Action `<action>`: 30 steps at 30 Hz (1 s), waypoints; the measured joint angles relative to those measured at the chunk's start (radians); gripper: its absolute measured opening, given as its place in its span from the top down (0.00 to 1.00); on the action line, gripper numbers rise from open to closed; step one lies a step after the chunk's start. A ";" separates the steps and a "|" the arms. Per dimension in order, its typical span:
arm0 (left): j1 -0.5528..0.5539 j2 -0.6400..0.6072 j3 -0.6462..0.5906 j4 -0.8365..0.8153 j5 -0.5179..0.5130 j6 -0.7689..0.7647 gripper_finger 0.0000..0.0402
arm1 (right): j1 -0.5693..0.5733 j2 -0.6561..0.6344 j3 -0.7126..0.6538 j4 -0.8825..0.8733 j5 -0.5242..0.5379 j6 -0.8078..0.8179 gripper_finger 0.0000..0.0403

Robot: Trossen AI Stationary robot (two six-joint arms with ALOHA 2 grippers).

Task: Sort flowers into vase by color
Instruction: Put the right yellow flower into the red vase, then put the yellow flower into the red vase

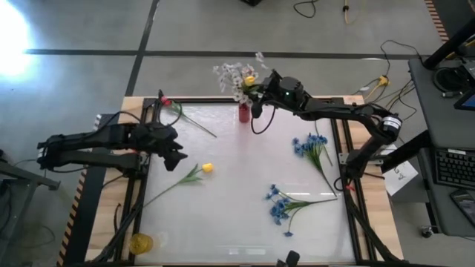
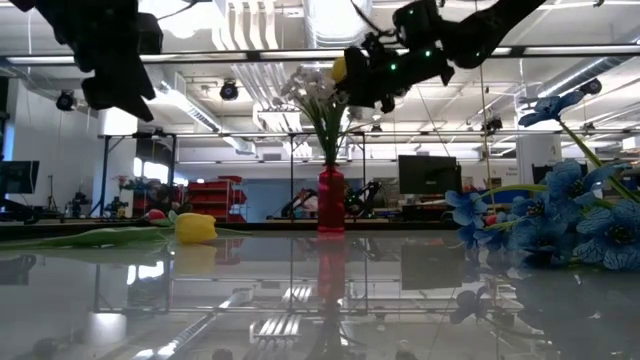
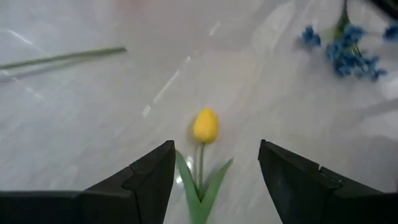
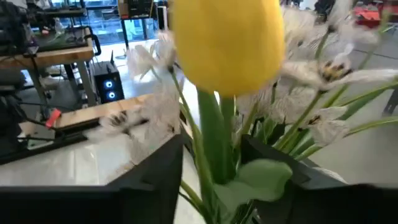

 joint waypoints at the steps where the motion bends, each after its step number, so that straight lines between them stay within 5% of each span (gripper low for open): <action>1: 0.000 0.010 0.000 0.000 0.016 0.008 0.45 | 0.006 -0.015 0.000 -0.012 0.003 -0.005 0.57; 16: -0.062 0.127 -0.138 0.010 0.059 -0.046 0.45 | 0.061 -0.262 0.000 -0.324 0.156 -0.031 0.35; 22: -0.142 0.235 -0.151 0.057 0.060 -0.089 0.50 | 0.088 -0.359 0.000 -0.348 0.296 -0.084 0.34; 30: -0.164 0.453 -0.152 0.128 0.042 -0.084 0.56 | 0.101 -0.426 0.000 -0.368 0.340 -0.084 0.37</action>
